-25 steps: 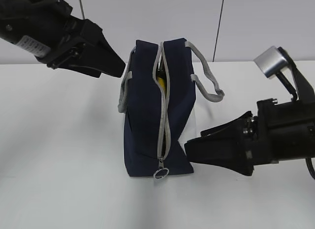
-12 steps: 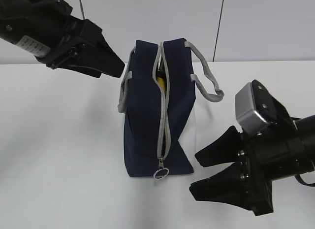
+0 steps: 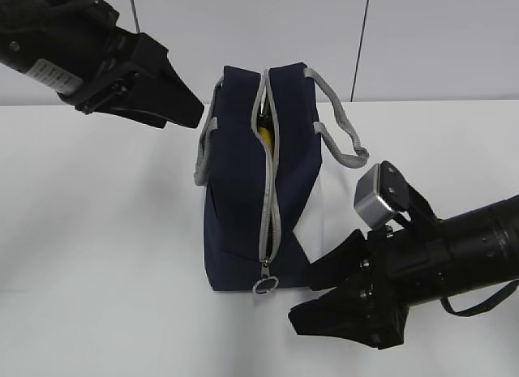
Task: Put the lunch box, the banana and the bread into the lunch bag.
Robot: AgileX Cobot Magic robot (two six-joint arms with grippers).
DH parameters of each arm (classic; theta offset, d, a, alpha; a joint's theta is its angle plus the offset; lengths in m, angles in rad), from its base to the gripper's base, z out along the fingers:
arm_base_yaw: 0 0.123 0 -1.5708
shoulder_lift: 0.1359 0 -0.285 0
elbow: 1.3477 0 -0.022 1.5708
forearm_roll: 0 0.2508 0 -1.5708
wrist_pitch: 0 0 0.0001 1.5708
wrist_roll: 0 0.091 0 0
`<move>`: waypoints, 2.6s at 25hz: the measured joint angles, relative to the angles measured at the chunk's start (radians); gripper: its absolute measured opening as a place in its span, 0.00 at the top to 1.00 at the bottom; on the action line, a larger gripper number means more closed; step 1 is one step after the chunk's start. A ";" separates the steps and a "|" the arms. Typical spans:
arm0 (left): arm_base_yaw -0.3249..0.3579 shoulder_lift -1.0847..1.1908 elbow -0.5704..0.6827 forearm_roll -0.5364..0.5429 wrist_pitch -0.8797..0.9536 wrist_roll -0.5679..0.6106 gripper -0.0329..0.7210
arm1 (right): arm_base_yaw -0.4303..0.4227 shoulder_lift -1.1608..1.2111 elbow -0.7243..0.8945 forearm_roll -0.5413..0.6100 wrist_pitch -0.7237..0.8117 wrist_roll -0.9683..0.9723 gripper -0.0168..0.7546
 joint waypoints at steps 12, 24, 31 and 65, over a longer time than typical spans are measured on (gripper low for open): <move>0.000 0.000 0.000 0.013 0.000 0.001 0.43 | 0.066 0.158 -0.069 0.025 -0.004 -0.034 0.29; 0.000 0.000 0.000 0.023 0.003 0.001 0.44 | 0.092 0.236 -0.138 0.063 -0.066 -0.038 0.29; 0.000 0.000 0.000 0.032 0.003 0.002 0.44 | 0.093 0.236 -0.138 0.104 -0.077 -0.042 0.29; 0.000 0.000 0.000 0.039 0.014 0.002 0.45 | 0.093 0.236 -0.147 0.083 -0.011 0.007 0.29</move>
